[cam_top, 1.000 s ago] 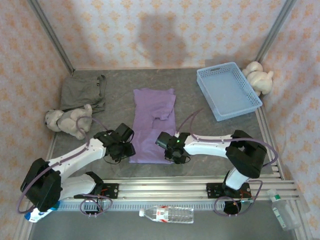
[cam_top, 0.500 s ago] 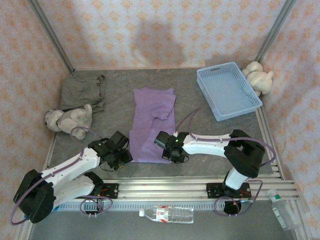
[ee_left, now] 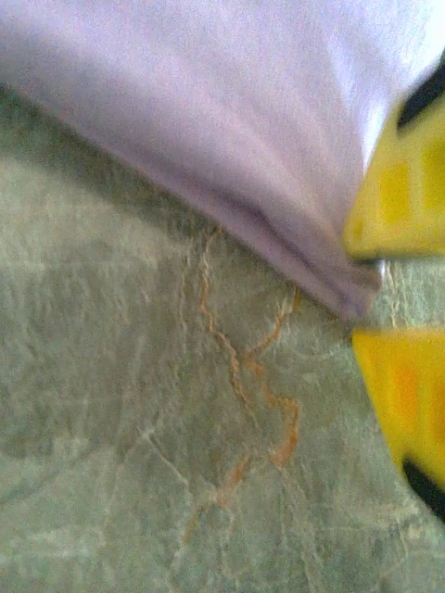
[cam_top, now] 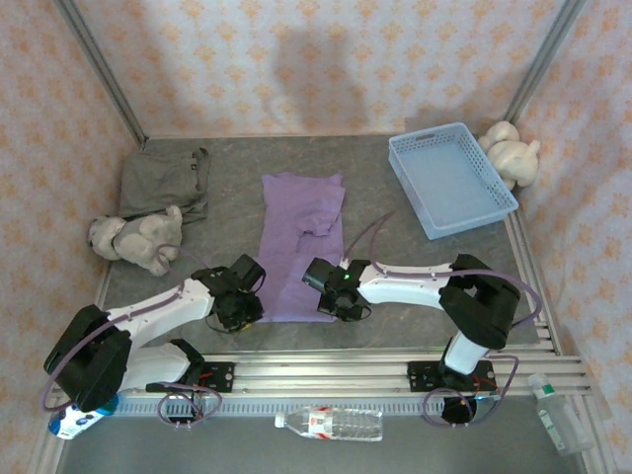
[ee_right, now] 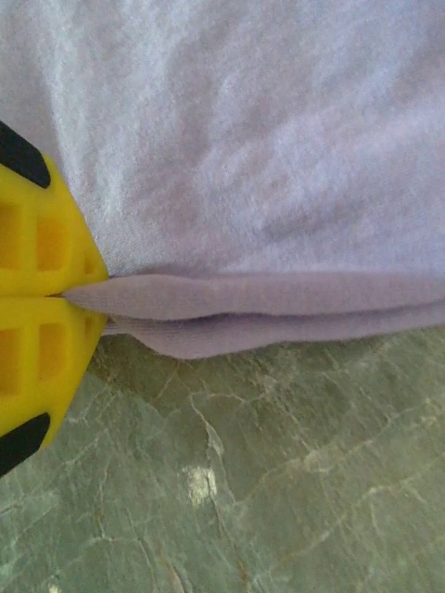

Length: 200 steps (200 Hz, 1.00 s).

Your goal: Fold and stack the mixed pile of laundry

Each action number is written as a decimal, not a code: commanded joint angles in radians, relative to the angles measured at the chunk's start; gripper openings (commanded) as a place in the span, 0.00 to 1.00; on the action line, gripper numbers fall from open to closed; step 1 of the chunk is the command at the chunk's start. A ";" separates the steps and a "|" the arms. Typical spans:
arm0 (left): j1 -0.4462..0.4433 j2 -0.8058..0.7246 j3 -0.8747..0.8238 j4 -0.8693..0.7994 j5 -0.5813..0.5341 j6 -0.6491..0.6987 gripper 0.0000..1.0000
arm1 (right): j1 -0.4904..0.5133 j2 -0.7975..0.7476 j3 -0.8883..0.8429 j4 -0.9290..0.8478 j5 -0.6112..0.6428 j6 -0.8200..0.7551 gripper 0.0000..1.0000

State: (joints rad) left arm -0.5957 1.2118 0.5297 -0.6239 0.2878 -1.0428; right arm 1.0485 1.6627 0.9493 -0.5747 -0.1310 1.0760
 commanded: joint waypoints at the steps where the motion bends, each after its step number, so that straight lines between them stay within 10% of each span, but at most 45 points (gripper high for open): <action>1: -0.007 0.078 0.032 0.096 0.003 0.032 0.01 | 0.002 0.031 0.012 -0.024 0.028 -0.024 0.03; 128: -0.031 -0.358 0.063 -0.298 -0.041 -0.047 0.00 | 0.053 -0.178 0.022 -0.145 -0.087 -0.044 0.00; 200: 0.152 -0.038 0.531 -0.250 -0.060 0.135 0.00 | -0.201 -0.194 0.239 -0.175 -0.115 -0.117 0.00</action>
State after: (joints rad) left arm -0.5114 1.0760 0.9073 -0.8822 0.2684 -1.0035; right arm 0.9447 1.4502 1.0908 -0.7441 -0.2405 1.0023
